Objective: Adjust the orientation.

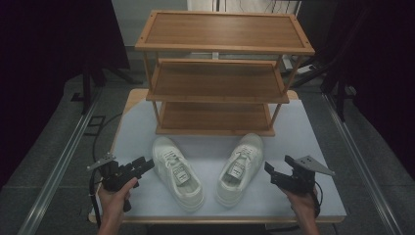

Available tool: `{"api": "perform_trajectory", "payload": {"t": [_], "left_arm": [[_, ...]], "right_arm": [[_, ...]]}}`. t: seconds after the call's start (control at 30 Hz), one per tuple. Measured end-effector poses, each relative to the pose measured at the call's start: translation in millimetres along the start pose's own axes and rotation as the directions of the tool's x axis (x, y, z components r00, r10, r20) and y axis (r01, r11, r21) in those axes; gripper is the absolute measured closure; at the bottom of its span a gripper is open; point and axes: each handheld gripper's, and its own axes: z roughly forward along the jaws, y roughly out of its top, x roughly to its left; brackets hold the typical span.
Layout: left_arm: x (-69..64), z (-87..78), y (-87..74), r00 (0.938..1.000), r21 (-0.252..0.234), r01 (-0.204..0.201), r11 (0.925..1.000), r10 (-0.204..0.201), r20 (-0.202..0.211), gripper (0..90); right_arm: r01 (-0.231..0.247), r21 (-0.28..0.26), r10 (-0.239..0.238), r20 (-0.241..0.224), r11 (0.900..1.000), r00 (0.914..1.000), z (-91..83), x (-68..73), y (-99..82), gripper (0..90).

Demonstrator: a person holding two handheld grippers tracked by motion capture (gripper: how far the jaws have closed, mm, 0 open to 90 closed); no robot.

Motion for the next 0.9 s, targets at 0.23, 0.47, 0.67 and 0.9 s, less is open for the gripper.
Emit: {"api": "perform_trajectory", "payload": {"t": [0.23, 0.47, 0.67, 0.9], "left_arm": [[0.1, 1.1, -1.3, 1.0000, 0.007, 0.001, 1.0000, -0.001, 0.004, 42.2], [-4.5, -6.7, -2.4, 0.9997, 0.005, 0.001, 1.0000, -0.001, 0.022, 41.5], [-6.3, -12.3, -2.0, 0.9996, -0.009, 0.006, 0.9999, -0.005, 0.028, 41.3], [-6.5, -13.7, -3.7, 0.9998, -0.007, 0.004, 1.0000, -0.004, 0.021, 41.3]], "right_arm": [[-0.015, -0.025, 0.015, -0.008, 0.9996, 0.9999, -9.1, -8.0, 4.1, 23.0], [0.006, -0.063, -0.009, -0.050, 0.9980, 0.9987, -21.6, 9.7, 19.9, 27.8], [0.027, -0.069, -0.034, -0.096, 0.9972, 0.9949, -25.9, 25.3, 29.0, 31.4], [0.058, -0.076, -0.069, -0.150, 0.9954, 0.9863, -25.2, 39.4, 33.2, 39.4]]}}
